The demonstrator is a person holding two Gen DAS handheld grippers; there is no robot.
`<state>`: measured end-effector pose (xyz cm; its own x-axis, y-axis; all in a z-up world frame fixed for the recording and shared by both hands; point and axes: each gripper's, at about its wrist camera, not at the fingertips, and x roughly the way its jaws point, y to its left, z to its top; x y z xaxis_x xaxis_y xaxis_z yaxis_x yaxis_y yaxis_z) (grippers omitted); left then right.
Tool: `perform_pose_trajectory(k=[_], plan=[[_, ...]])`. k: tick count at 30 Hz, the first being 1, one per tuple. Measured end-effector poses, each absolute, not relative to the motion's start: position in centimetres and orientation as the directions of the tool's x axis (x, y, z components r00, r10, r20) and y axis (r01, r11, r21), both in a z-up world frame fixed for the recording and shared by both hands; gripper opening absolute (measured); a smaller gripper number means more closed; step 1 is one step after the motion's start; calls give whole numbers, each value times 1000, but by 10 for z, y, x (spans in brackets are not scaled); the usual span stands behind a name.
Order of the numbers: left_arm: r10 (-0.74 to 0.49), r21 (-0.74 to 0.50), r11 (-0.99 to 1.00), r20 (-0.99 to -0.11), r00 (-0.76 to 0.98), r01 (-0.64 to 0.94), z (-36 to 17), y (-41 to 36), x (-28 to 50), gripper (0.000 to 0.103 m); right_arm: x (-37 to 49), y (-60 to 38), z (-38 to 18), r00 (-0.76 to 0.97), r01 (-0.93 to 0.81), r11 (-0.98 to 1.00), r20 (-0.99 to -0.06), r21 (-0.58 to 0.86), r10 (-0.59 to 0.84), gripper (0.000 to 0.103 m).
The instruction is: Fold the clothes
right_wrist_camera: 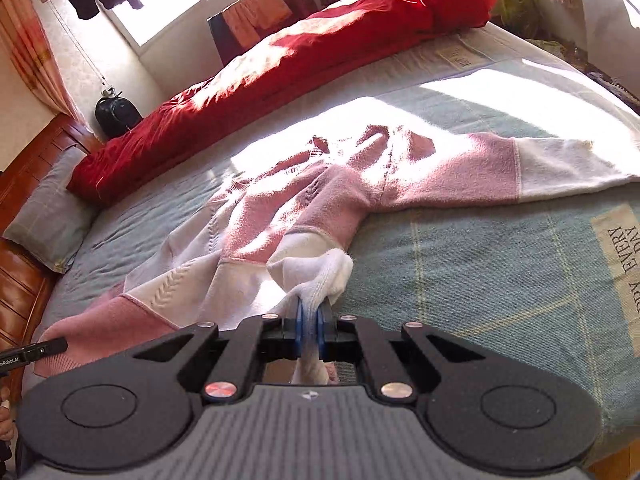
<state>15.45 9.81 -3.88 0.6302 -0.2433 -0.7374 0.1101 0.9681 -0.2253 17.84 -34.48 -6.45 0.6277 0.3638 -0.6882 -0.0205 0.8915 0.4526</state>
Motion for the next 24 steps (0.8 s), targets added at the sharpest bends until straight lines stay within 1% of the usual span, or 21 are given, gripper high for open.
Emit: perform_pose_trajectory(k=[4,6,10,14,15,16,18,20,21,23,24], plan=[[-267,-259,961,-764,587,100,-51,99,148,5,173,-351,-66,602,-5,904,-720,428,345,8],[-265,-254,962,-788,555,99,-62,97,146,5,171,-353,-74,571,9,910,-749,415,336,8],[-258,-244,965,-837,483,94,-87,98,144,5,165,-356,-100,490,50,917,-810,397,324,8],[-223,-207,975,-886,406,85,-112,101,143,5,162,-353,-131,391,89,929,-870,360,300,9],[-215,-197,977,-897,386,86,-117,101,142,5,161,-353,-137,375,99,932,-881,348,289,10],[-206,-187,978,-906,369,87,-121,101,141,6,161,-352,-139,366,107,937,-890,332,273,15],[-201,-176,979,-914,353,102,-121,101,139,7,160,-352,-145,349,121,947,-905,299,241,16],[-201,-172,979,-914,352,113,-116,102,137,8,159,-353,-141,363,116,943,-897,311,251,19],[-204,-174,978,-910,360,114,-111,103,138,9,160,-354,-136,378,114,941,-890,319,256,20],[-214,-185,976,-897,386,111,-100,107,142,14,164,-356,-127,408,111,938,-876,327,257,27],[-223,-197,975,-887,405,107,-94,108,146,18,166,-356,-123,419,108,938,-871,330,258,28]])
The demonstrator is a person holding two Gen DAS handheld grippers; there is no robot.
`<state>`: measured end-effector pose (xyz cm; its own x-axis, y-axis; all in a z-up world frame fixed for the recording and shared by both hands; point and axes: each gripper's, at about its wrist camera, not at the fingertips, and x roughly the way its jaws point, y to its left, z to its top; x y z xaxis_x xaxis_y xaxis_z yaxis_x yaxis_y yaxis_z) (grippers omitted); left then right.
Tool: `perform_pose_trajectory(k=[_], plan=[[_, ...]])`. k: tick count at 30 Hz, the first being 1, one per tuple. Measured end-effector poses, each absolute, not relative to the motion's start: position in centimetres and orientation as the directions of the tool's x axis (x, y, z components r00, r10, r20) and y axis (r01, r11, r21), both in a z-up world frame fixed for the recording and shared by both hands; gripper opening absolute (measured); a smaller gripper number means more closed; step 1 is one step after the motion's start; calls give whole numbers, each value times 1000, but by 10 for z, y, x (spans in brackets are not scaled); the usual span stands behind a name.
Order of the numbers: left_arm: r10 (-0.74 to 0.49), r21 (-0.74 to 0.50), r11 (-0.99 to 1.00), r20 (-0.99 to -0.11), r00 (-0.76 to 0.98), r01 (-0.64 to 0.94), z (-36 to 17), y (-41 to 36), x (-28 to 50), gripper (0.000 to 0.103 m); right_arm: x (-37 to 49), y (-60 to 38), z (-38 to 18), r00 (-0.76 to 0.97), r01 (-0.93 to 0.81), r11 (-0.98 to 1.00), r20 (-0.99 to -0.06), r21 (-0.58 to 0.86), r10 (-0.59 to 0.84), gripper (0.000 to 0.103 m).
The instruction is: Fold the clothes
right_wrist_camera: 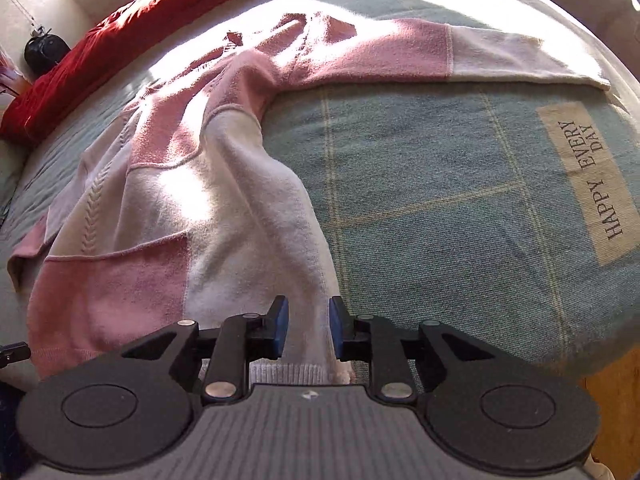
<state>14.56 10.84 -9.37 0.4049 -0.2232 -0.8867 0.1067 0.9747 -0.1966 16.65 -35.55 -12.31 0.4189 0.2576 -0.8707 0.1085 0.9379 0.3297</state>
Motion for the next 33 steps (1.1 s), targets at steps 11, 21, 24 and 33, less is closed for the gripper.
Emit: perform_pose_trajectory(k=[11,21,24,33], plan=[[-392,-442,896,-750,533,37,-94,130,242,40,204,-328,-118,465,76,916,-827,393,316,33],[-538,-712,679,-648,539,-177,-183,145,325,40,230,-305,-130,452,19,920,-824,391,341,43],[-528,-716,663,-655,541,-220,-201,145,337,40,238,-305,-136,443,27,922,-831,387,336,43],[-504,-715,651,-657,561,-253,-227,145,356,31,248,-308,-147,435,45,925,-841,378,322,43]])
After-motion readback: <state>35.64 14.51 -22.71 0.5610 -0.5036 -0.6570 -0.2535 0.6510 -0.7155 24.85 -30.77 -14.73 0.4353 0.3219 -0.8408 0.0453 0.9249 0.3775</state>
